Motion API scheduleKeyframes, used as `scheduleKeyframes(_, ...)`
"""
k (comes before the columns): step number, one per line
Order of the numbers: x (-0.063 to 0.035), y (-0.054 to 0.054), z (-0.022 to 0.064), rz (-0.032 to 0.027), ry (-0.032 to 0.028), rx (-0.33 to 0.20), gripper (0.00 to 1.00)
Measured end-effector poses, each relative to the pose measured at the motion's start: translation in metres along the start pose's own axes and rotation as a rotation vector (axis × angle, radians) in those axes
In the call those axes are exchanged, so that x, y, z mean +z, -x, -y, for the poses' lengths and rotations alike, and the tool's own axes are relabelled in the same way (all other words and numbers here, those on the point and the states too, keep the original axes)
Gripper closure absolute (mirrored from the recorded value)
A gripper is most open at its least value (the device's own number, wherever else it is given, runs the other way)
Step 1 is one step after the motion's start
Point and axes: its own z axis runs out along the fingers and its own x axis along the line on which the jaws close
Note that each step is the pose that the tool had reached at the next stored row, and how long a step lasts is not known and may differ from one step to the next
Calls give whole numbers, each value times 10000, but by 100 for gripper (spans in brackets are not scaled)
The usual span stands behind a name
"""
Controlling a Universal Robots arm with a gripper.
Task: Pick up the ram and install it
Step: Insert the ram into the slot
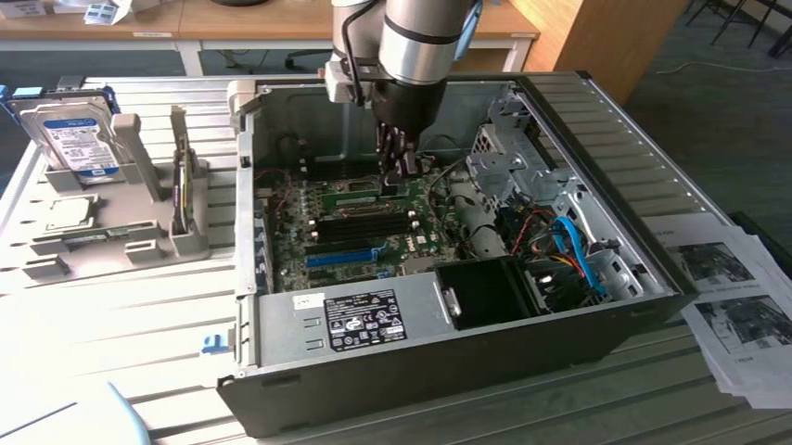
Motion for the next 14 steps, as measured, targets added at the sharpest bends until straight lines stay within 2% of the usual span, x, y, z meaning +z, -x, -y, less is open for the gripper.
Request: scheduleKeyframes(14, 1, -78, -2, 1, -1, 1, 89)
